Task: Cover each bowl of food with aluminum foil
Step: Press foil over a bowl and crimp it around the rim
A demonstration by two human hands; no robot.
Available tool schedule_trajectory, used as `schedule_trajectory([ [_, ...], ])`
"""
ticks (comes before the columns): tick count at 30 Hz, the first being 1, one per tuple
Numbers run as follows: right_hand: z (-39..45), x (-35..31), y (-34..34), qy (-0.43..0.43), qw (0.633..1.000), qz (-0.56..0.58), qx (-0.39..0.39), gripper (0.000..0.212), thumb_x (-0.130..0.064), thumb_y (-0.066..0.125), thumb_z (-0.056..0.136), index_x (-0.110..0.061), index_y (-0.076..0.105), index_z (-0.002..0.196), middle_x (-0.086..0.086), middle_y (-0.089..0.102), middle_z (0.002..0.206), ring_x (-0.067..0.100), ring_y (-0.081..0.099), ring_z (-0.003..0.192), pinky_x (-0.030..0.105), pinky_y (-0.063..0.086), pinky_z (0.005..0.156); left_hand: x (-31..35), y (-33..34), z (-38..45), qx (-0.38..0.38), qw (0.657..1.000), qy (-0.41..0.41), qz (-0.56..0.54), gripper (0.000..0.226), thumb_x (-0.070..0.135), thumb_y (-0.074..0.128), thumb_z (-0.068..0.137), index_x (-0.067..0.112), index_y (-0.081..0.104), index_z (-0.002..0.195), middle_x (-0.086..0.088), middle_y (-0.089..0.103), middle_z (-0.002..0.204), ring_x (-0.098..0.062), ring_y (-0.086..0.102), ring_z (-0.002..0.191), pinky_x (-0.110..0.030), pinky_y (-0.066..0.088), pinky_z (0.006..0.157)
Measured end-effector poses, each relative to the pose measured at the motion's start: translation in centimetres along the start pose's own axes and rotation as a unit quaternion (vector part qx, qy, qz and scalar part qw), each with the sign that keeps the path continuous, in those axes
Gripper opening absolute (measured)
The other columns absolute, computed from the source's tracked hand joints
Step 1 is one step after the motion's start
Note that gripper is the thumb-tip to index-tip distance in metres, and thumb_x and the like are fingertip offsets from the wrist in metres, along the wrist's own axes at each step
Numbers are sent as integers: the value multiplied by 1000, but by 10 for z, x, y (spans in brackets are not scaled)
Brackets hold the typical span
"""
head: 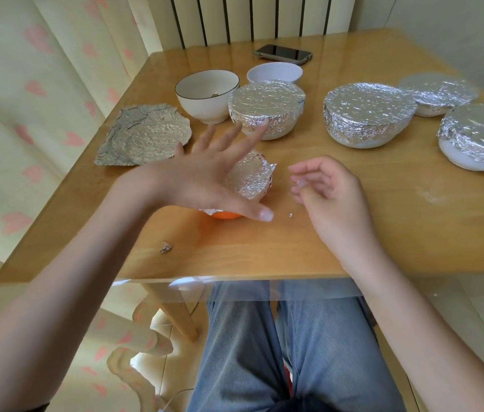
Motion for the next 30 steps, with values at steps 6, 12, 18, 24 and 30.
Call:
schedule_trajectory([
  [6,-11,-2,5,-68,978,-176,-93,49,-33,82,68,-20,57,109,-6,59,100,11,56,90,27,50,80,-11,-14,7,-57,994,82,54,130,81,76,37,70,-4,139,25,-10,159,-13,-15,149,-55,5,120],
  [12,-1,-8,5,-69,981,-168,-70,48,-37,85,63,-18,58,98,-3,62,87,13,60,79,33,52,75,-3,-11,21,-54,993,90,59,92,53,87,55,62,31,127,23,24,129,-13,23,126,-39,30,108],
  [18,13,0,-17,-20,990,-125,-54,29,-17,81,72,-18,62,94,0,66,85,17,65,77,25,54,74,5,-13,27,-61,993,81,61,78,47,86,57,60,32,112,29,28,121,-15,27,121,-42,37,104],
  [24,10,-3,-17,0,989,-82,-125,27,-13,79,74,-18,64,96,3,67,90,13,65,80,19,53,73,2,-18,24,-97,991,72,61,106,59,88,45,66,23,129,28,21,142,-16,18,139,-41,26,112],
  [30,21,-4,-13,6,997,-37,-74,29,0,52,91,-21,65,107,-1,69,102,10,66,95,35,51,95,-8,-27,8,-59,997,51,22,130,89,64,38,70,-21,134,26,-22,157,-4,-30,142,-55,-12,117],
])
Point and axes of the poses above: each hand's wrist, its own z-axis towards the middle knuckle, its own y-axis out of the palm, x = y × z, the point moved 1 cm from there along z, towards the middle knuckle
